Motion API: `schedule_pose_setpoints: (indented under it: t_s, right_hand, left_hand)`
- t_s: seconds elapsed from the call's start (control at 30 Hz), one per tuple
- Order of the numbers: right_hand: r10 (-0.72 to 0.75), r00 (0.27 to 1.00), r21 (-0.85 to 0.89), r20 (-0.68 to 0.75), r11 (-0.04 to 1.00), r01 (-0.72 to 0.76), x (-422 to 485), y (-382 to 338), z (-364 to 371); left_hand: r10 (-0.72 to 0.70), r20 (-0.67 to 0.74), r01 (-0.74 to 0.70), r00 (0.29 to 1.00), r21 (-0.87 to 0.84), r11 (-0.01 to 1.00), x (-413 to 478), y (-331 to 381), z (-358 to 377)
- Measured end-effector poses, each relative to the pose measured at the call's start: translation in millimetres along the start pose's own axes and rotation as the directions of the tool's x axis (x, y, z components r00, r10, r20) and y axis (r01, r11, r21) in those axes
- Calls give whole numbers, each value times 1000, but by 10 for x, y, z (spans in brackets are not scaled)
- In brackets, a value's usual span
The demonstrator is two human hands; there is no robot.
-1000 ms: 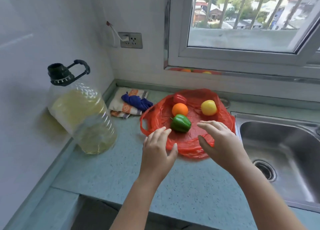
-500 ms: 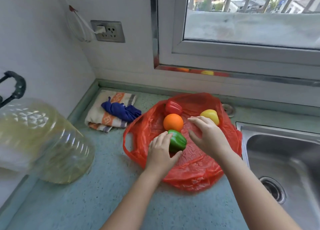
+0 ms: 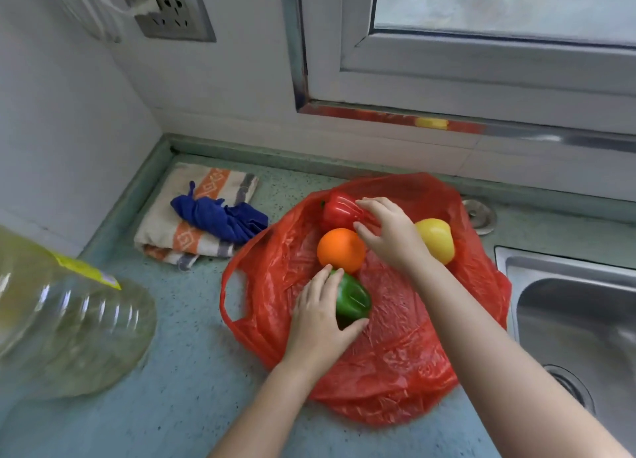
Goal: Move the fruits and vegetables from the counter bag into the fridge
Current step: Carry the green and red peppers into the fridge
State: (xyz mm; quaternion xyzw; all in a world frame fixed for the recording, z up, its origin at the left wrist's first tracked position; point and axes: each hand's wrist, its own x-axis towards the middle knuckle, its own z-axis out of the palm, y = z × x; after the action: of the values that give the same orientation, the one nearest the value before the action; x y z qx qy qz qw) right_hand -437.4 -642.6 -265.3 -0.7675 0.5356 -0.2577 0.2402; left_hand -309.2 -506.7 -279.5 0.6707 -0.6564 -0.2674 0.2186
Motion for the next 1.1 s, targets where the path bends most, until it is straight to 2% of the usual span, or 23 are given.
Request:
schedule_pose_setpoints:
  t_s: [0.4,0.67,0.87,1.1]
  right_hand:
    - [57,995,81,76,995,-63,336,210,290]
    - [76,983,144,168,984,-100,489,165,347]
    - [122,985,159,119,977,-140,440,230,344]
    - [132,991,167,-32,978,-125,244,267,222]
  left_hand:
    - [-19,4,19,1000,-16,1000,82,-106,32]
    - [-38,-6,38,999,34,999,72,-153,39]
    - [-79,-29,79,996,3,997,84,-193,40]
    - [-78,-12,78,997,14,997,102,-194,-1]
